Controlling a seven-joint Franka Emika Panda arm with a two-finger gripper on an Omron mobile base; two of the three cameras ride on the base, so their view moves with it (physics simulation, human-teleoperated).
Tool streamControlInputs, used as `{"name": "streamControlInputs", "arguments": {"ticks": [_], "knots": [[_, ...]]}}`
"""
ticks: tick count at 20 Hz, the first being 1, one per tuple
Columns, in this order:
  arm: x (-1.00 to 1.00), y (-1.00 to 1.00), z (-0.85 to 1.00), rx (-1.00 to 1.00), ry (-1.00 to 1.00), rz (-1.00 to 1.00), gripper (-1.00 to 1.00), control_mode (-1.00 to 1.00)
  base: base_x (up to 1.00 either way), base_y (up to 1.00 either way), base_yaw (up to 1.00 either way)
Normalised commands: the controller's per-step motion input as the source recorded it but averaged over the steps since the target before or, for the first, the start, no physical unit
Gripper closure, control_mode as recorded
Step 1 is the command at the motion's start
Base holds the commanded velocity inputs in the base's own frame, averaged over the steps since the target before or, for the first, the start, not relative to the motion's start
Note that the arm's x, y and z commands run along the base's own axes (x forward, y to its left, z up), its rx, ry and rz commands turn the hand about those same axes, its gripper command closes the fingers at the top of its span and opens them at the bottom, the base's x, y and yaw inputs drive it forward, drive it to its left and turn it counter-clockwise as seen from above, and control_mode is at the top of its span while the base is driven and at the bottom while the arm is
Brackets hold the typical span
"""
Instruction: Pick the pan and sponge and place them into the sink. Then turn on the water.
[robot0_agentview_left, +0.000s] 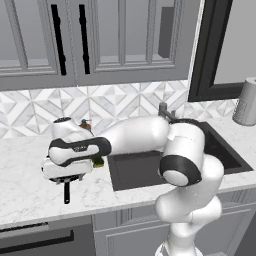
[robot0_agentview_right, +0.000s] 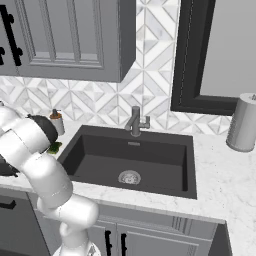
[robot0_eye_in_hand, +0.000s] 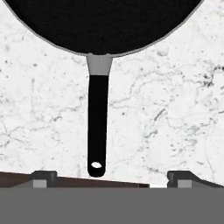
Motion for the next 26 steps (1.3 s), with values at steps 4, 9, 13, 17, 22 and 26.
{"name": "streamControlInputs", "arguments": {"ticks": [4, 9, 13, 17, 22, 26], "knots": [[0.21, 0.29, -0.31, -0.14, 0.06, 0.00, -1.00, -1.00, 0.00, 0.00, 0.00], [0.22, 0.14, -0.41, -0.10, 0.05, 0.00, -1.00, -1.00, 0.00, 0.00, 0.00], [0.28, 0.19, -0.17, -0.04, 0.01, 0.00, -1.00, -1.00, 0.00, 0.00, 0.00], [0.21, 0.10, -0.32, -0.05, 0.00, 0.00, -1.00, -1.00, 0.00, 0.00, 0.00], [0.00, -0.17, -0.53, -0.01, -0.02, 0.00, -1.00, -1.00, 0.00, 0.00, 0.00], [0.00, -0.43, -0.37, 0.00, -0.08, 0.00, -1.00, -1.00, 0.00, 0.00, 0.00]]}}
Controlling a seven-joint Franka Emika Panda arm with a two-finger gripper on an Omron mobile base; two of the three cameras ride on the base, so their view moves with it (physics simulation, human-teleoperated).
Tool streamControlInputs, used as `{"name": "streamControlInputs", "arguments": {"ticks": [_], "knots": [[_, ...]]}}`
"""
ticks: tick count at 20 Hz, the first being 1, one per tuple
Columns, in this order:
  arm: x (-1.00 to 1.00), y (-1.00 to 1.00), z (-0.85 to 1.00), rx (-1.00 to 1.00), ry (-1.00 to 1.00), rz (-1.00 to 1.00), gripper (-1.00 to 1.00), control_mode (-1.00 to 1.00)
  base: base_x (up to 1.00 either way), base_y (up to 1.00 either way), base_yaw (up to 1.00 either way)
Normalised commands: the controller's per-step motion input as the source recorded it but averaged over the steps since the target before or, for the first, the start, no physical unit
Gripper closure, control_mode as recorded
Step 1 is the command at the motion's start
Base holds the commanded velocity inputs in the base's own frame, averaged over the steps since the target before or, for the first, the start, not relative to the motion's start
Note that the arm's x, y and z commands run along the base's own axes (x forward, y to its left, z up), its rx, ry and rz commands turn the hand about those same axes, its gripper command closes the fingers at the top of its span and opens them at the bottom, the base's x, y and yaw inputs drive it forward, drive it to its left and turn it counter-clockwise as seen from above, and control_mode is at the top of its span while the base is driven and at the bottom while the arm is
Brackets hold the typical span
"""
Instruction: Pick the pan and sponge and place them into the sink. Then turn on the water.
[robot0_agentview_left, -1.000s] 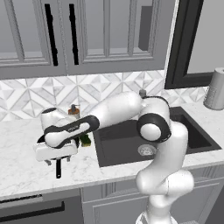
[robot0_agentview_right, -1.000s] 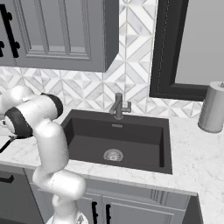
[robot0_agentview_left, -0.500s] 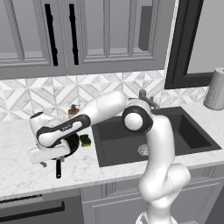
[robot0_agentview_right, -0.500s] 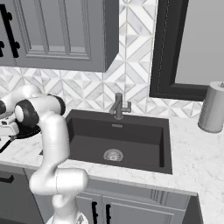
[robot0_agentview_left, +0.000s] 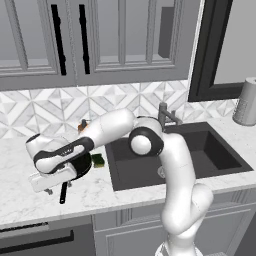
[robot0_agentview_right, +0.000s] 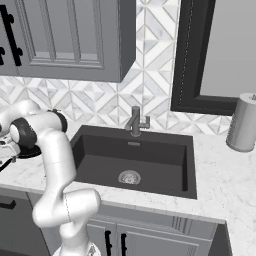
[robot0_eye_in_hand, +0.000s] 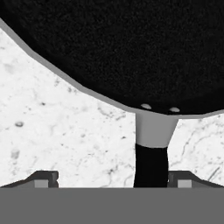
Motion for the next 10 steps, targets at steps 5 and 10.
{"name": "streamControlInputs", "arguments": {"ticks": [5, 10], "knots": [[-0.08, -0.80, -0.67, 0.00, -0.12, 0.00, -1.00, -1.00, 0.00, 0.00, 0.00], [-0.04, -1.00, -1.00, 0.04, -0.14, 0.00, -1.00, -1.00, 0.00, 0.00, 0.00]]}}
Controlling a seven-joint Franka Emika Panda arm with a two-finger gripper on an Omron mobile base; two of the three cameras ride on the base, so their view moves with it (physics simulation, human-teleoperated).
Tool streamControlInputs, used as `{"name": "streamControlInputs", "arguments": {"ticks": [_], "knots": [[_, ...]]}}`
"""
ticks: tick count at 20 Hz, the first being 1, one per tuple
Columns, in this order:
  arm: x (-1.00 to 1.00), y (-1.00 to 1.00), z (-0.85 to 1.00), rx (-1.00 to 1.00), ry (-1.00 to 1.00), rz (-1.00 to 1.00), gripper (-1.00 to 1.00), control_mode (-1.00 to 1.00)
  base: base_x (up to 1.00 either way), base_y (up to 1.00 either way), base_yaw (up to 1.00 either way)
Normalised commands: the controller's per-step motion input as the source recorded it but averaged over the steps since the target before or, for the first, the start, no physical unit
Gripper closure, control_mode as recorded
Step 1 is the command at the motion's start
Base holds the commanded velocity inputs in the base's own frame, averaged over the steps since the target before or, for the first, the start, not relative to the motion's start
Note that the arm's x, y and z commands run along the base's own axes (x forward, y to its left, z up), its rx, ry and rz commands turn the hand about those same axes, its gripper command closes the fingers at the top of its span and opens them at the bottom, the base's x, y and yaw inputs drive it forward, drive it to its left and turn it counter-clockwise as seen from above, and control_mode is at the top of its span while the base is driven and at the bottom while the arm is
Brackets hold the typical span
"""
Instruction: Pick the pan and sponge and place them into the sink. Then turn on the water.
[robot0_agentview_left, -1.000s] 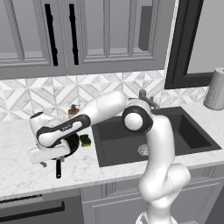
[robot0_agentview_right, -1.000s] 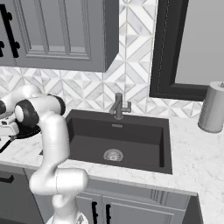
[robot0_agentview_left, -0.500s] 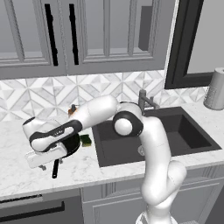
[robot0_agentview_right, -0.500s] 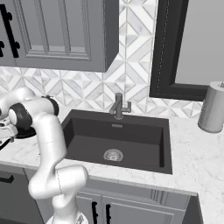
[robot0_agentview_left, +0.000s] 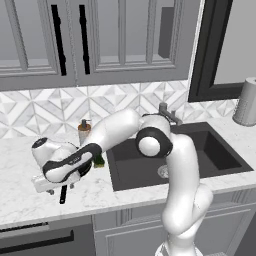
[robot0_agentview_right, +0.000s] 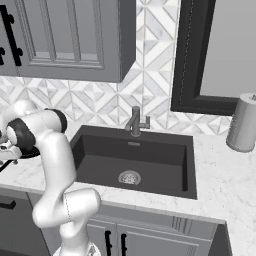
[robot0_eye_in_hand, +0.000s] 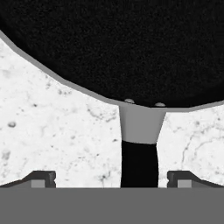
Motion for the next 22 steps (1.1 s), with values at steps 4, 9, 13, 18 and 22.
{"name": "streamControlInputs", "arguments": {"ticks": [4, 9, 13, 18, 22], "knots": [[0.01, -1.00, -1.00, 0.15, -0.10, 0.00, -1.00, -1.00, 0.00, 0.00, 0.00], [0.11, -0.84, -0.99, 0.19, -0.01, 0.00, 1.00, -1.00, 0.00, 0.00, 0.00], [0.18, -0.38, -0.61, 0.12, 0.00, -0.01, 1.00, -1.00, 0.00, 0.00, 0.00], [0.31, -0.07, -0.37, 0.03, 0.08, -0.04, 1.00, -1.00, 0.00, 0.00, 0.00], [0.28, 0.00, -0.13, 0.01, 0.15, -0.06, 1.00, -1.00, 0.00, 0.00, 0.00]]}}
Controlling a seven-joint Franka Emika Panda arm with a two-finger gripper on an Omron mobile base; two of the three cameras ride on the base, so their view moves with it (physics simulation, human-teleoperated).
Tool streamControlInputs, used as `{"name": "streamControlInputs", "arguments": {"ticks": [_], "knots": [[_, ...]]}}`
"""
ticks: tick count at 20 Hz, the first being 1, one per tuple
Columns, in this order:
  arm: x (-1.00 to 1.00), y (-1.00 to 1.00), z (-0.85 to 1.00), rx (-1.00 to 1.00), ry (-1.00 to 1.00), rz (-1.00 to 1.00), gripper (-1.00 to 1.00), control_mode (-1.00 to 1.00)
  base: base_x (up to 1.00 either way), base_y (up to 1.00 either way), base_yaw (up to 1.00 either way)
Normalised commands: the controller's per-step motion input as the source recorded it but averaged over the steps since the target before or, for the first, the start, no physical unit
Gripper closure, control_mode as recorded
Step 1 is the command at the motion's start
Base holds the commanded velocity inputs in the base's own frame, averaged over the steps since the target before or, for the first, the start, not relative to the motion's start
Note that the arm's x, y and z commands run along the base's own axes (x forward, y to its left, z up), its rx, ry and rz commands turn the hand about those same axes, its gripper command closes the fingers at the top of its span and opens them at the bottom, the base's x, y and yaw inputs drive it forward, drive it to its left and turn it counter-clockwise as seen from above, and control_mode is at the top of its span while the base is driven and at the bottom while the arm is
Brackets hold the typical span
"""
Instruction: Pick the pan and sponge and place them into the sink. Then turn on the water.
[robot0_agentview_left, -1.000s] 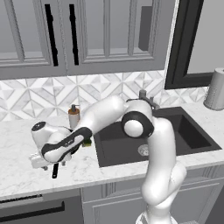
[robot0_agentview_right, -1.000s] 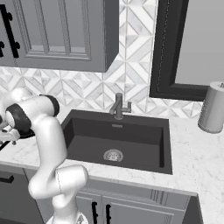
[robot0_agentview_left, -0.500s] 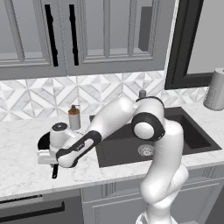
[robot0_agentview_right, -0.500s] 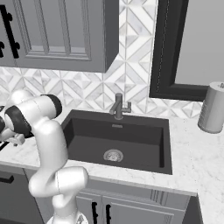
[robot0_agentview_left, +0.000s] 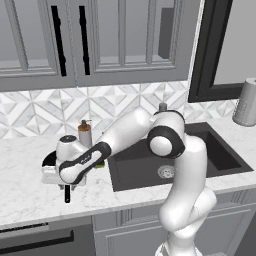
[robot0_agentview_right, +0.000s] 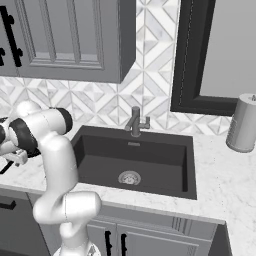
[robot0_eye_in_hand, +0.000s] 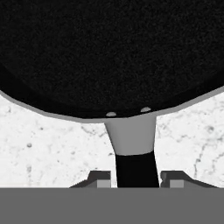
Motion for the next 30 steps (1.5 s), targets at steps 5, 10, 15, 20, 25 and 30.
{"name": "streamControlInputs", "arguments": {"ticks": [5, 10, 15, 20, 25, 30], "knots": [[0.02, 0.00, 0.00, 0.00, 0.13, -0.03, 1.00, -1.00, 0.00, 0.00, 0.00], [-0.06, 0.00, 0.24, 0.00, -0.05, -0.01, 1.00, -1.00, 0.00, 0.00, 0.00], [-0.40, 0.00, 0.83, 0.00, -0.32, 0.00, 1.00, -1.00, 0.00, 0.00, 0.00], [-0.60, -0.06, 0.94, 0.05, -0.27, -0.01, 1.00, -1.00, 0.00, 0.00, 0.00], [-0.80, -0.49, 0.80, 0.21, 0.00, -0.30, 1.00, -1.00, 0.00, 0.00, 0.00], [-0.67, -0.67, 0.51, 0.15, 0.03, -0.52, 1.00, -1.00, 0.00, 0.00, 0.00]]}}
